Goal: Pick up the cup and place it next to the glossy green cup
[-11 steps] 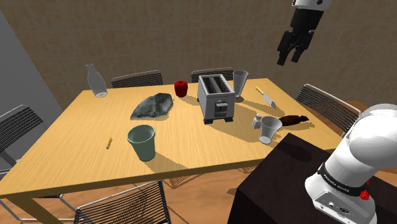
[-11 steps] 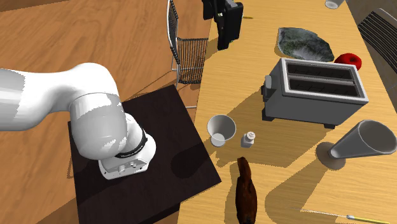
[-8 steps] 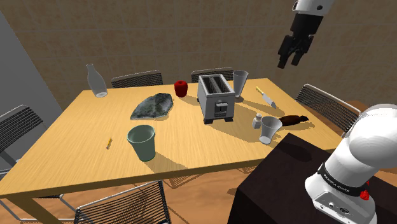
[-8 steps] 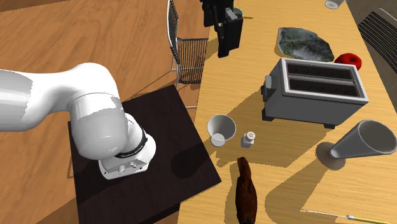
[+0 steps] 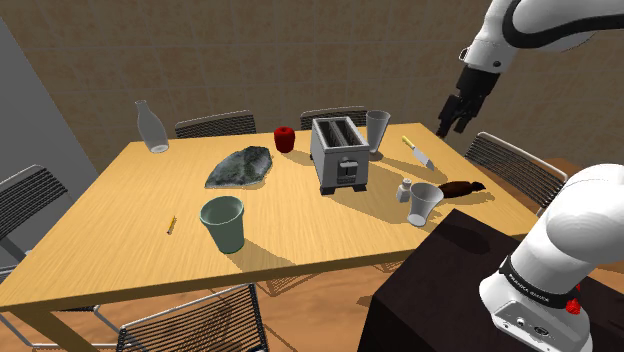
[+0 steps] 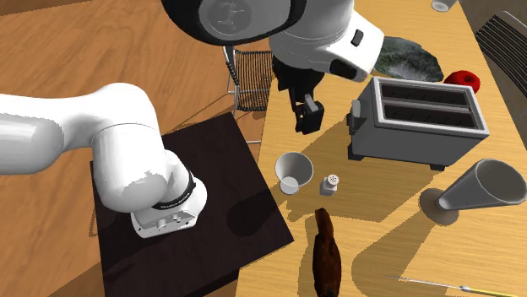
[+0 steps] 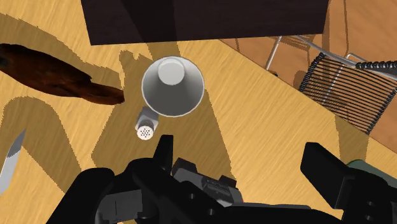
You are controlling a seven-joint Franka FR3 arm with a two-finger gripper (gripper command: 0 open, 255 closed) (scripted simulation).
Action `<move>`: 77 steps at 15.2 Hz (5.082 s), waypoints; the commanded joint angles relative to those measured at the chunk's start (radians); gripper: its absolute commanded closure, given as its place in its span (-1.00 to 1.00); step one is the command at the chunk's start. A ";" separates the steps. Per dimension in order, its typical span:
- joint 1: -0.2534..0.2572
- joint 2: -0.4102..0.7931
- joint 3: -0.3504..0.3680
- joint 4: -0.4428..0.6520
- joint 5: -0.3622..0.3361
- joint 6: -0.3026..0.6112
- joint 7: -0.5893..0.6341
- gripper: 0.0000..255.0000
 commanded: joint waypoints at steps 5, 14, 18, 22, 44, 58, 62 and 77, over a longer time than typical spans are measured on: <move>-0.030 0.049 -0.132 -0.153 -0.038 0.213 -0.130 -1.00; 0.017 0.318 -0.401 -0.256 -0.025 0.588 -0.391 -1.00; 0.113 0.453 -0.526 -0.258 0.055 0.722 -0.517 -1.00; 0.193 0.523 -0.576 -0.268 0.124 0.802 -0.565 -1.00; 0.211 0.532 -0.580 -0.269 0.139 0.815 -0.565 1.00; 0.041 0.311 -0.413 -0.218 -0.005 0.551 -0.399 1.00; 0.022 0.263 -0.383 -0.193 -0.016 0.479 -0.372 1.00; -0.004 0.143 -0.300 -0.064 -0.018 0.238 -0.297 1.00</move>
